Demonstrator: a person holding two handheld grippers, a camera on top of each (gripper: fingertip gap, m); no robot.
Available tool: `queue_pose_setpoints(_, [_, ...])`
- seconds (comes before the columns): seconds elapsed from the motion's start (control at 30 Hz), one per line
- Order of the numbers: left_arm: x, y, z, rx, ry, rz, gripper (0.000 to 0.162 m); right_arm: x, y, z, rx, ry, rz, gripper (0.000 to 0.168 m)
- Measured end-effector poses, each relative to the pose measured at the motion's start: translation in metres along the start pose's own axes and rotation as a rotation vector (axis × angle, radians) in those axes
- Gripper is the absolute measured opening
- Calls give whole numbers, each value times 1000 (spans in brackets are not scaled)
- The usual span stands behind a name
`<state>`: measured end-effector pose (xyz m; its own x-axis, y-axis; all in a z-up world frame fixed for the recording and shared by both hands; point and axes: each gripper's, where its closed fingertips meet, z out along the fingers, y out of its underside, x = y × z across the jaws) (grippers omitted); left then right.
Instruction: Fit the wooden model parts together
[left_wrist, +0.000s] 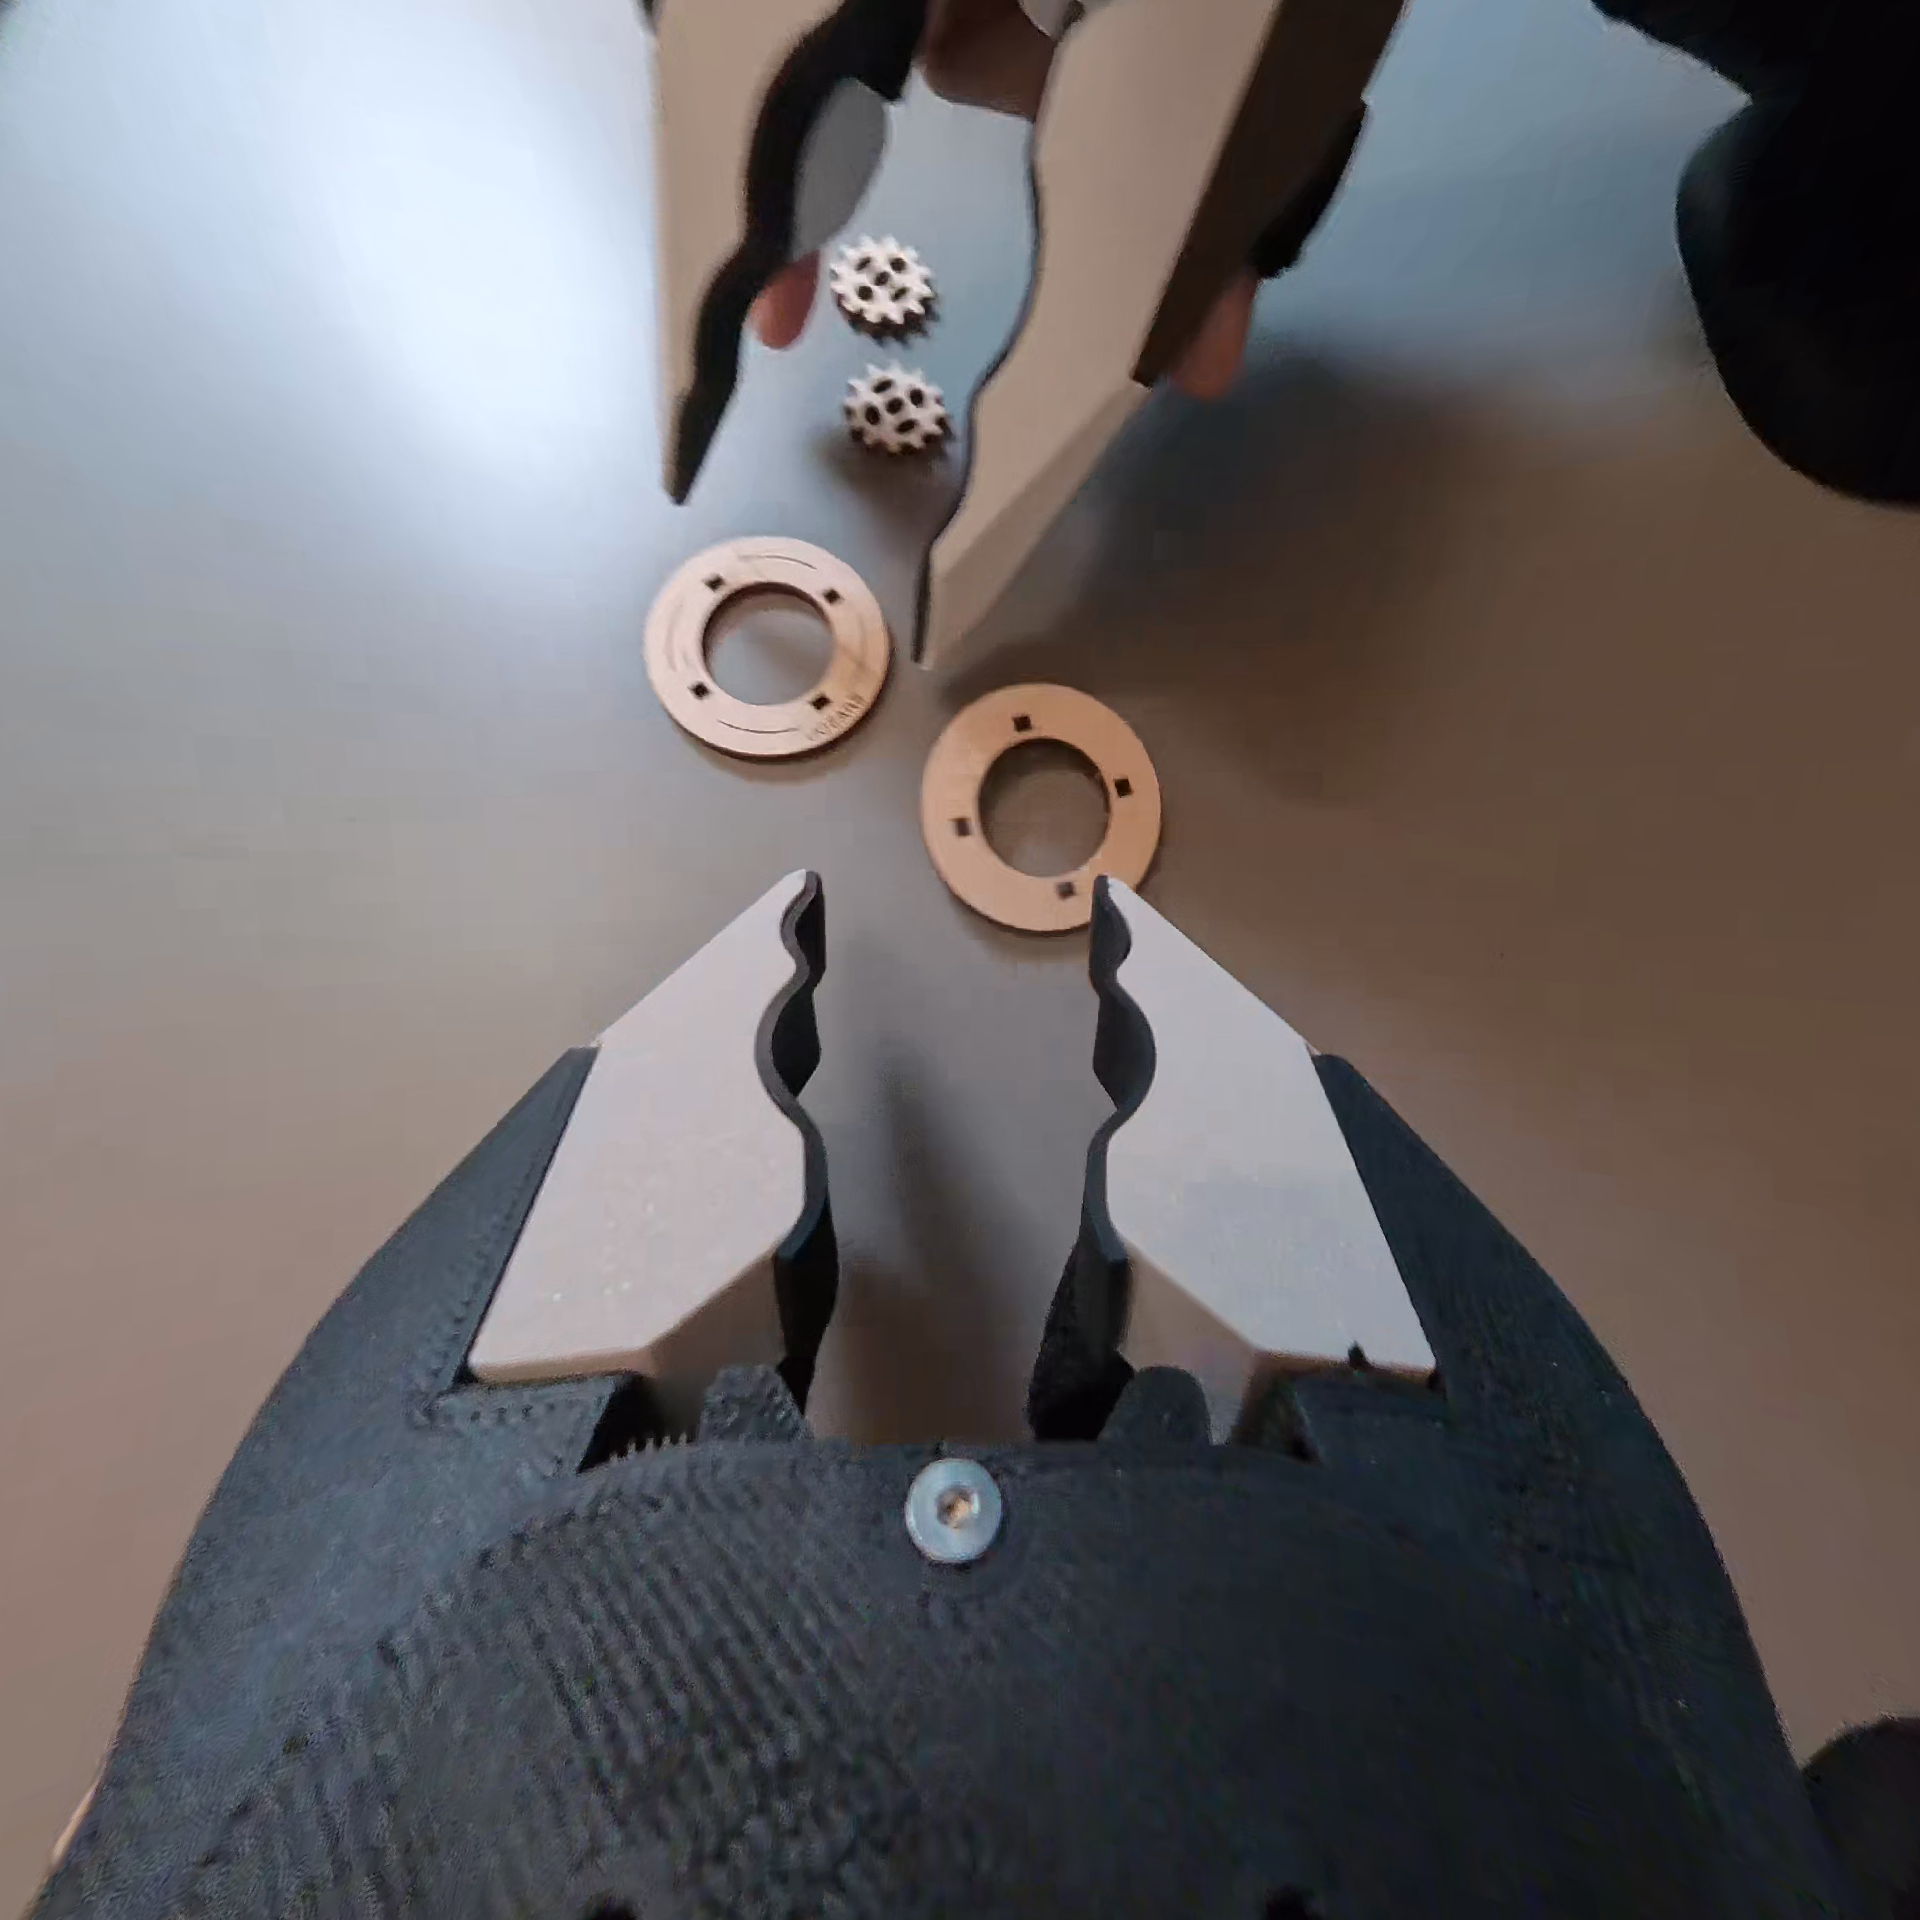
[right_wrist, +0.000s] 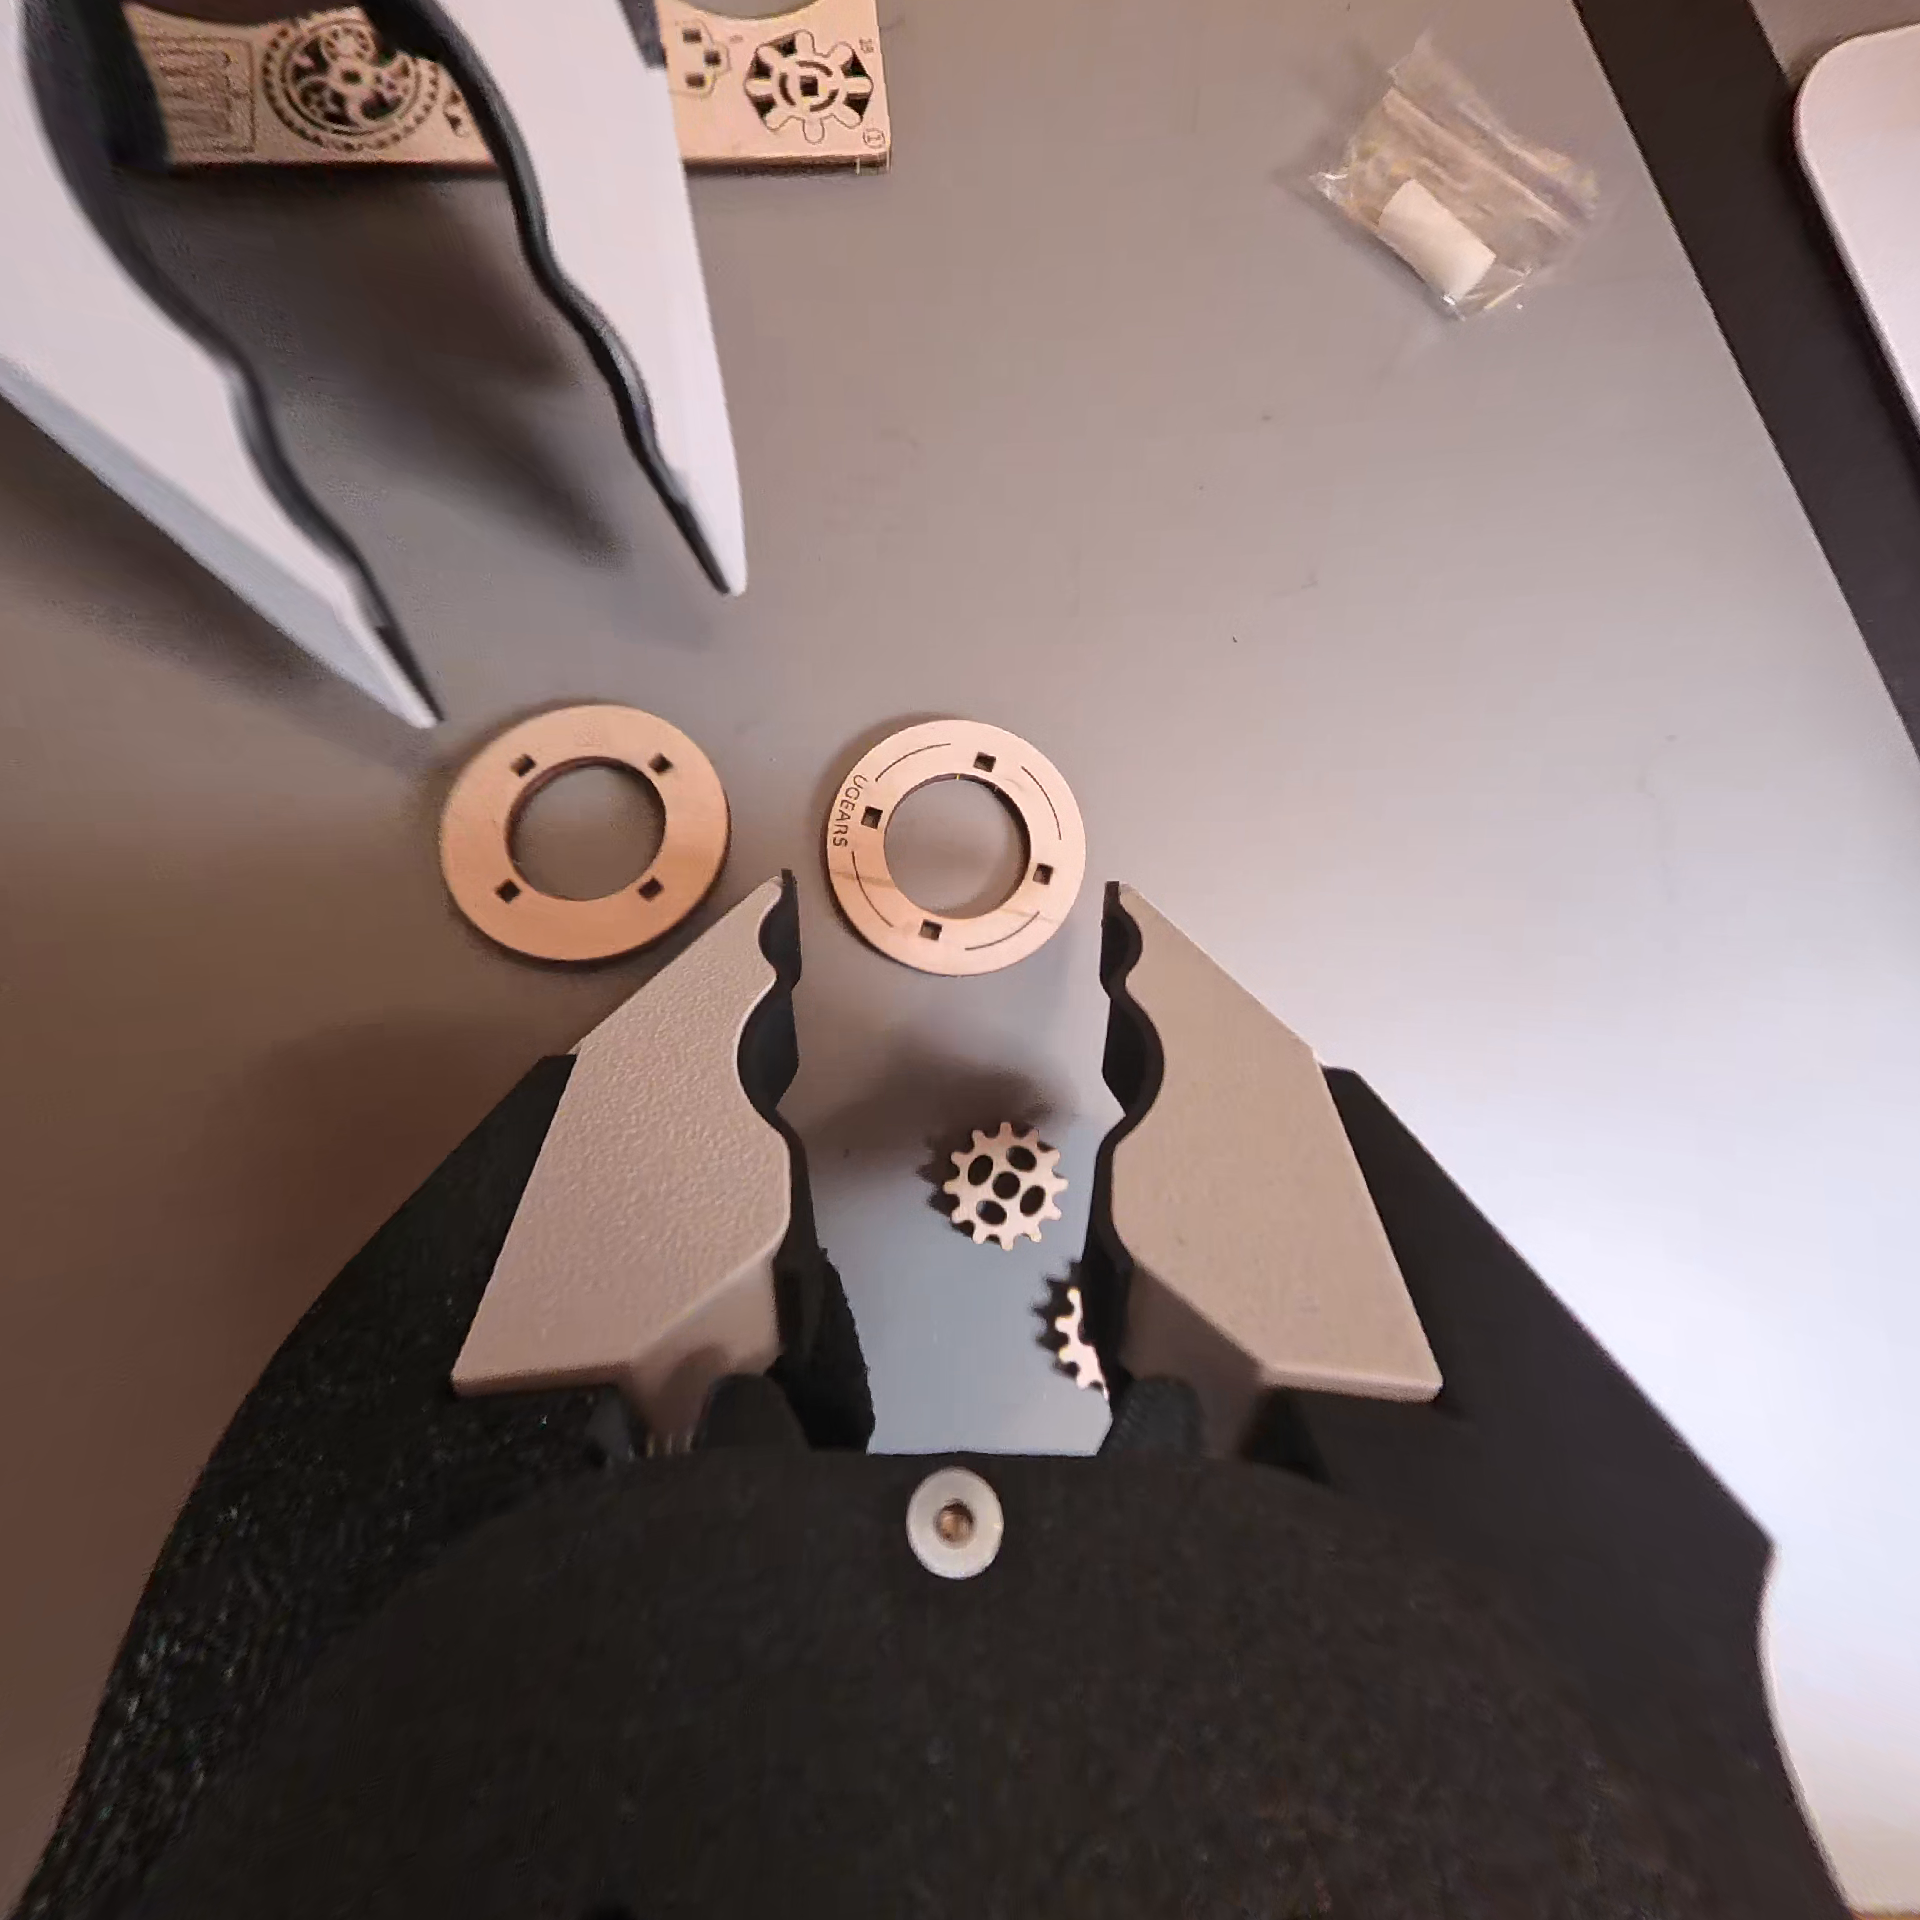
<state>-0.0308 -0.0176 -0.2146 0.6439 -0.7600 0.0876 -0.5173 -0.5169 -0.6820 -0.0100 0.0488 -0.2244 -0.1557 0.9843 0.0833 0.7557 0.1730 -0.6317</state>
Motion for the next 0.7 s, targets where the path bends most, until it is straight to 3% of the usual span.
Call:
queue_pose_setpoints(0.17, [12,8,13,-59,26,68,55,-4,-2,-6,-2,-5,-33,53])
queue_pose_setpoints(0.4, [21,9,22,-82,20,154,48,-56,-1,-15,-26,-209,-157,54])
queue_pose_setpoints(0.7, [18,6,20,-42,39,118,44,-64,1,-6,-20,-195,-237,56])
